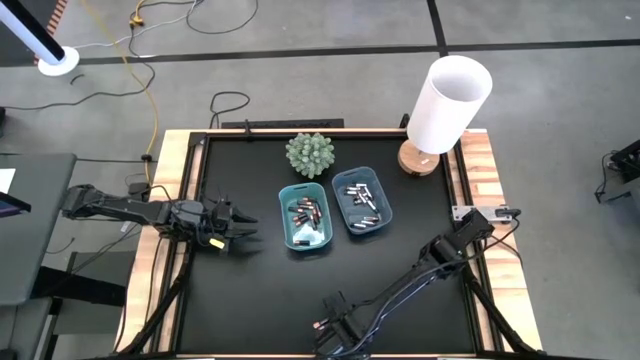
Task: Sort batteries
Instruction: Put the white battery into the blue bin, then put the black battery into the green bin
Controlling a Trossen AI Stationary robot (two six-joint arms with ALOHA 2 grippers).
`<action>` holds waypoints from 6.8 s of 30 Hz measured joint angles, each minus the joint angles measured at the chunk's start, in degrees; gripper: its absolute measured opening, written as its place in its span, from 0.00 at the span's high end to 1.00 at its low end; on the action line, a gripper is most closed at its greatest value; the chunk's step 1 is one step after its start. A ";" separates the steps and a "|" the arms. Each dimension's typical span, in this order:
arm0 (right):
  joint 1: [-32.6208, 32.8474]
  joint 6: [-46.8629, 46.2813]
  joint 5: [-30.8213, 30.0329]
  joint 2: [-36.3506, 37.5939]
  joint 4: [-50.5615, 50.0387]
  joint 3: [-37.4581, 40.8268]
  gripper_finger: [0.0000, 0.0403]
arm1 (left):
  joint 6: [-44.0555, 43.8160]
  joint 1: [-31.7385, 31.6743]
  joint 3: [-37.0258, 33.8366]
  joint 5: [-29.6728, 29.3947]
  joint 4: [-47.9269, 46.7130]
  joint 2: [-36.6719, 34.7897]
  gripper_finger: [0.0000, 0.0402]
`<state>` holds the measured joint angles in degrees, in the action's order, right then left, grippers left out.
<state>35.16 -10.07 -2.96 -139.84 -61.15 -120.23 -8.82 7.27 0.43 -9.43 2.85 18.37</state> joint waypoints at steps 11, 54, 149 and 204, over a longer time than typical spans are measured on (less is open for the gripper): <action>-0.30 -1.67 -4.71 -0.41 -7.83 -7.29 0.95 | 0.02 0.00 0.00 0.01 0.02 -0.02 0.66; -37.49 -23.21 -24.53 35.02 -7.29 25.34 0.95 | 0.00 -0.01 0.00 0.02 0.02 0.10 0.66; -19.56 9.46 1.50 2.63 17.59 6.27 0.62 | 0.00 -0.01 0.02 0.01 0.01 0.11 0.66; -11.19 -20.13 -17.19 2.63 17.93 -5.92 0.98 | 0.00 -0.01 0.00 0.01 0.02 0.11 0.66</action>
<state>23.96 -30.19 -20.15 -137.21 -43.21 -126.15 -8.82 7.26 0.43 -9.42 2.87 18.48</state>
